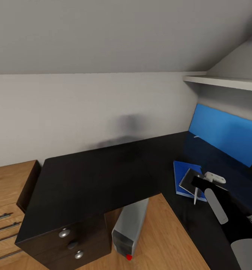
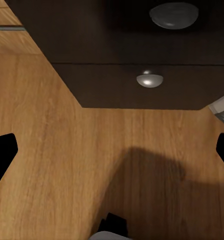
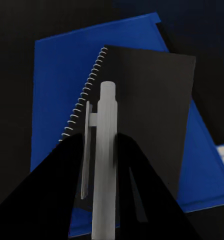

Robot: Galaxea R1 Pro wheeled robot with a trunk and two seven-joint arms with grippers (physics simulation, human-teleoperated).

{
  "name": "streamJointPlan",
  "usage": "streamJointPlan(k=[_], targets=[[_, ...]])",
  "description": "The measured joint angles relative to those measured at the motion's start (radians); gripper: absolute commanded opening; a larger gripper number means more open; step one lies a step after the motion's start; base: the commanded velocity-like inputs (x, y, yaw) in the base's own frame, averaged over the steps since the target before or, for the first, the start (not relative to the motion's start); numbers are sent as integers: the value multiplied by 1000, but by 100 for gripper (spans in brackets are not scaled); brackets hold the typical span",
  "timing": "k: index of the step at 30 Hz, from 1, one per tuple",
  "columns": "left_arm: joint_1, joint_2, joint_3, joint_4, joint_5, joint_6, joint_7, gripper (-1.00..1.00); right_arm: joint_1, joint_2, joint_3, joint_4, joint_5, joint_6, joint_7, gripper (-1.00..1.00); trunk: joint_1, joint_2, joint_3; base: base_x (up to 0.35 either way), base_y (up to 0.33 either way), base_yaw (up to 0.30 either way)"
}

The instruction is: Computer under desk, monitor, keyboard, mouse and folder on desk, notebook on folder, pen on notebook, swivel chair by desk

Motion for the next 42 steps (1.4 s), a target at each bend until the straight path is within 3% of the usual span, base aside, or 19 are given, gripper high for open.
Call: streamJointPlan(k=[10, 12, 14, 16, 17, 18, 19, 20, 23, 30, 33, 35, 42], targets=[[0, 3, 0, -4, -9, -1, -2, 100, -3, -2, -3, 31, 1, 0, 7, -100, 0, 0, 0, 11, 0, 0], [1, 7, 0, 3, -30, -3, -2, 100, -5, -4, -4, 35, 1, 3, 7, -100, 0, 0, 0, 0, 0, 0], [2, 15, 2, 76, -84, -25, -1, 100, -13, -9, -5, 75, 5, 6, 7, -100, 0, 0, 0, 0, 0, 0], [2, 21, 2, 132, -100, -82, 0, 100, -33, -12, -5, 111, 7, 7, 7, -100, 0, 0, 0, 0, 0, 0], [2, 28, 3, 169, -105, -140, 0, 100, -57, -13, -4, 138, 8, 7, 7, -100, 0, 0, 0, 0, 0, 0], [2, 41, 3, 221, -110, -254, -1, 100, -104, -15, -4, 200, 10, 6, 7, -100, 0, 0, 0, 0, 0, 0], [2, 46, 3, 238, -111, -298, -1, 100, -125, -15, -4, 228, 10, 5, 7, -100, 0, 0, 0, 10, -8, 0], [1, 56, 7, 300, -113, -448, -2, 100, -204, -16, 0, 345, 32, 1, 7, -100, 0, 0, 0, 66, -43, 0], [2, 61, 7, 357, -113, -559, 1, 100, -290, -16, 2, 478, 88, -9, 7, -100, 0, 0, 0, 158, -81, 0], [2, 57, 7, 394, -114, -611, 3, 100, -335, -10, 4, 571, 130, -45, 21, -100, 0, 0, 0, 171, -84, 0], [2, 56, 7, 399, -114, -613, 3, 100, -337, -9, 6, 617, 134, -48, 50, -100, 0, 0, 0, 82, -17, 0], [2, 55, 6, 403, -114, -614, 1, 100, -338, -10, 9, 686, 138, -50, 116, -100, 0, 0, 0, 223, -4, 0], [2, 55, 6, 405, -114, -614, 0, 100, -339, -11, 10, 706, 139, -50, 145, -100, 0, 0, 0, 102, -1, 0]])
